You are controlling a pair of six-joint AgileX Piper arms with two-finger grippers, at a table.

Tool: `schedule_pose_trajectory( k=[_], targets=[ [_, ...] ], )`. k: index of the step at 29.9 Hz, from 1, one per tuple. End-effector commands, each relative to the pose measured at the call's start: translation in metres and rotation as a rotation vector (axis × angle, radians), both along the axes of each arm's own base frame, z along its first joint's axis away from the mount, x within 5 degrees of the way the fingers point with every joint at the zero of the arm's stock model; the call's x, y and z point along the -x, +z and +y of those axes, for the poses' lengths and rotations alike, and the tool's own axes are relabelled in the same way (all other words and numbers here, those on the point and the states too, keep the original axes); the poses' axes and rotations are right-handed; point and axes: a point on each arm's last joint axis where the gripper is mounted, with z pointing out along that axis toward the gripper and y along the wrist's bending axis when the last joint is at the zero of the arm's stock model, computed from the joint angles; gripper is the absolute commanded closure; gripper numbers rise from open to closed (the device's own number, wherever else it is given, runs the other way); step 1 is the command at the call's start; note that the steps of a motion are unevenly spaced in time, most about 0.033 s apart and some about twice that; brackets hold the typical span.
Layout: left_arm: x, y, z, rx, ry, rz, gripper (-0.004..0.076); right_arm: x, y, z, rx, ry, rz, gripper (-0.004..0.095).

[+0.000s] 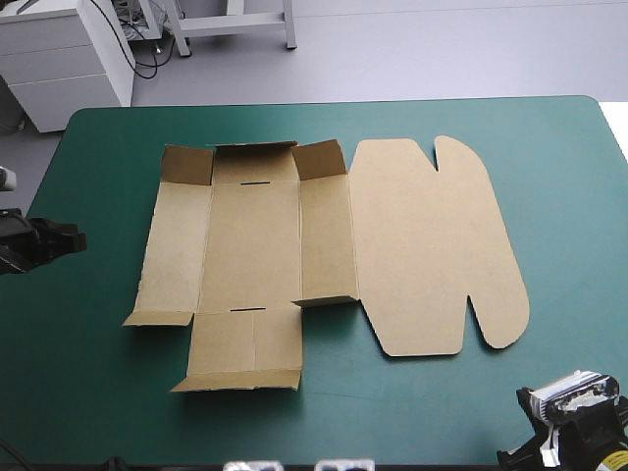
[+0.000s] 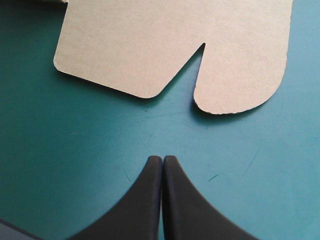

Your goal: Fold the box

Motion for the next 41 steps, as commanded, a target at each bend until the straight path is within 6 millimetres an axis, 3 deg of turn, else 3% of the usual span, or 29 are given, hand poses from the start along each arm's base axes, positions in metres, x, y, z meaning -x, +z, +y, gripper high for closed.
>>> schedule_pose_trajectory(
  k=[1,8,11,13,18,20,31,41],
  targets=[
    [0.006,0.014,-0.002,0.023,-0.024,-0.059,0.0706,-0.002,0.012,0.001,-0.029,-0.004,-0.064,0.0922],
    [0.01,0.004,0.013,-0.132,0.04,0.028,0.0708,-0.002,0.012,0.001,-0.029,-0.004,-0.064,0.0922],
    [0.009,0.001,0.014,-0.135,0.051,0.03,0.0667,-0.002,0.012,0.001,-0.029,-0.004,-0.064,0.0922],
    [0.006,-0.004,0.013,-0.092,0.043,0.029,0.0584,-0.002,0.012,0.001,-0.029,-0.004,-0.064,0.0922],
    [-0.012,-0.02,0.024,0.001,0.032,0.08,0.0237,-0.002,0.012,0.001,-0.028,-0.004,-0.063,0.0922],
    [-0.022,-0.028,0.029,0.064,0.046,0.096,0.0183,-0.002,0.012,0.001,-0.028,-0.004,-0.063,0.0922],
    [-0.064,-0.085,0.053,0.303,-0.008,0.261,0.018,-0.002,0.012,0.001,-0.029,-0.004,-0.064,0.0922],
    [-0.09,-0.122,0.039,0.304,-0.118,0.403,0.0181,-0.002,0.012,0.001,-0.029,-0.004,-0.064,0.0922]
  ],
)
